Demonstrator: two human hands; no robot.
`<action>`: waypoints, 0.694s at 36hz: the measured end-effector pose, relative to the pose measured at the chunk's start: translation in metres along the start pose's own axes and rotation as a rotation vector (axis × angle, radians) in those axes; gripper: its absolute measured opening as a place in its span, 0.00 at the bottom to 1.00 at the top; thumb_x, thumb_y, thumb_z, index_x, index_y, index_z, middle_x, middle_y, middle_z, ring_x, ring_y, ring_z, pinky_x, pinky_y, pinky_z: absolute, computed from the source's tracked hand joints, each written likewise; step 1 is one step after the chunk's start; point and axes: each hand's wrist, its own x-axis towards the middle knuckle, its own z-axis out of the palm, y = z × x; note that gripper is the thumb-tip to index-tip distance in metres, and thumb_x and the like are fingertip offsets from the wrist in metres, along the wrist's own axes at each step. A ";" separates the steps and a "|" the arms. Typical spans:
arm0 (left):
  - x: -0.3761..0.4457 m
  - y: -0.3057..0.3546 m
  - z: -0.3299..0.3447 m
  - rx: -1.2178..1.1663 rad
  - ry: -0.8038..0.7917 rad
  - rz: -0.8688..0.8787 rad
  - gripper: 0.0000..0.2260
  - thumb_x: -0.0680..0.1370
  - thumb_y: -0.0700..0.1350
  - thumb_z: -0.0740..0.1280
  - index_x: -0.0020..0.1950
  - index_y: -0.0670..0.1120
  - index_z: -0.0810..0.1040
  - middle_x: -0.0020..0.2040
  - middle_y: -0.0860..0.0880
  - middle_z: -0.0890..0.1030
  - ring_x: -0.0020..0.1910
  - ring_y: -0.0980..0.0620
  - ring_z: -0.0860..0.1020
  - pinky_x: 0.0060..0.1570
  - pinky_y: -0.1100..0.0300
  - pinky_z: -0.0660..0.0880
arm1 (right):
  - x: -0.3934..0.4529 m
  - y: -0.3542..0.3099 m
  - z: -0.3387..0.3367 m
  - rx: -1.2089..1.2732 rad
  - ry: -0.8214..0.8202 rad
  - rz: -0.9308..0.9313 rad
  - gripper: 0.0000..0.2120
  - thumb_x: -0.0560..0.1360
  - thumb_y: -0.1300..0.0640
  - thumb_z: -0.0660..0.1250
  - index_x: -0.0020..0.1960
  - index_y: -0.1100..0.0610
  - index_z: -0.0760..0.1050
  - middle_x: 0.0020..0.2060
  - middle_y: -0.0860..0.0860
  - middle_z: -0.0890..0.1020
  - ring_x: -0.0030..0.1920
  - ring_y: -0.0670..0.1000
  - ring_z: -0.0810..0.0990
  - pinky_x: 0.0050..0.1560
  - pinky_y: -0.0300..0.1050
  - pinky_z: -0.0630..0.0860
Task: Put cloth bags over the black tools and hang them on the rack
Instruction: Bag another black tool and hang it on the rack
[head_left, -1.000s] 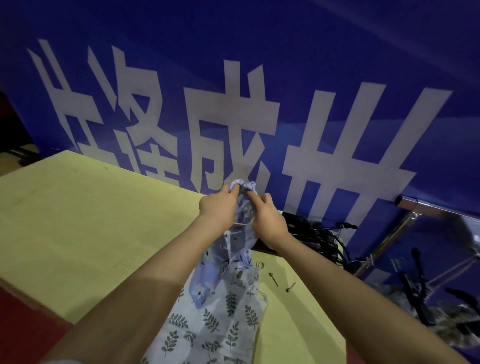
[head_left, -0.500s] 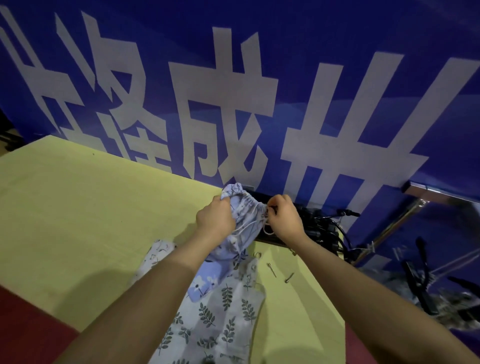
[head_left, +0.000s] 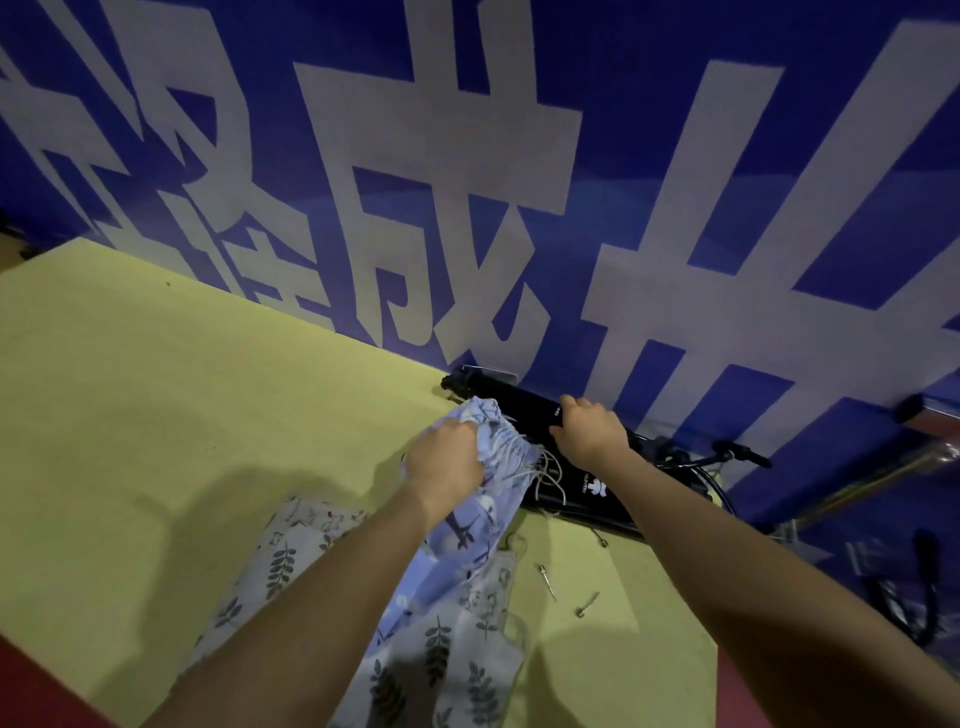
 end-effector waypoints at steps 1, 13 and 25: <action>-0.001 0.000 0.002 0.002 -0.005 0.001 0.15 0.78 0.42 0.61 0.65 0.42 0.71 0.62 0.42 0.73 0.55 0.41 0.75 0.47 0.52 0.73 | 0.000 0.000 0.000 -0.013 0.001 0.002 0.21 0.80 0.50 0.59 0.68 0.60 0.64 0.64 0.60 0.73 0.64 0.62 0.71 0.60 0.53 0.69; 0.018 0.001 0.007 -0.044 -0.004 0.001 0.20 0.80 0.41 0.60 0.72 0.43 0.64 0.71 0.43 0.67 0.62 0.42 0.74 0.48 0.51 0.72 | 0.021 -0.002 0.007 -0.044 -0.019 -0.024 0.23 0.77 0.50 0.65 0.66 0.59 0.62 0.62 0.58 0.71 0.58 0.61 0.77 0.45 0.51 0.70; -0.001 -0.008 -0.002 -0.320 0.039 0.045 0.23 0.77 0.38 0.61 0.73 0.44 0.66 0.74 0.44 0.65 0.69 0.45 0.68 0.61 0.52 0.71 | -0.037 -0.007 -0.040 0.039 0.236 -0.057 0.23 0.74 0.54 0.65 0.64 0.57 0.58 0.39 0.54 0.75 0.35 0.58 0.72 0.34 0.47 0.67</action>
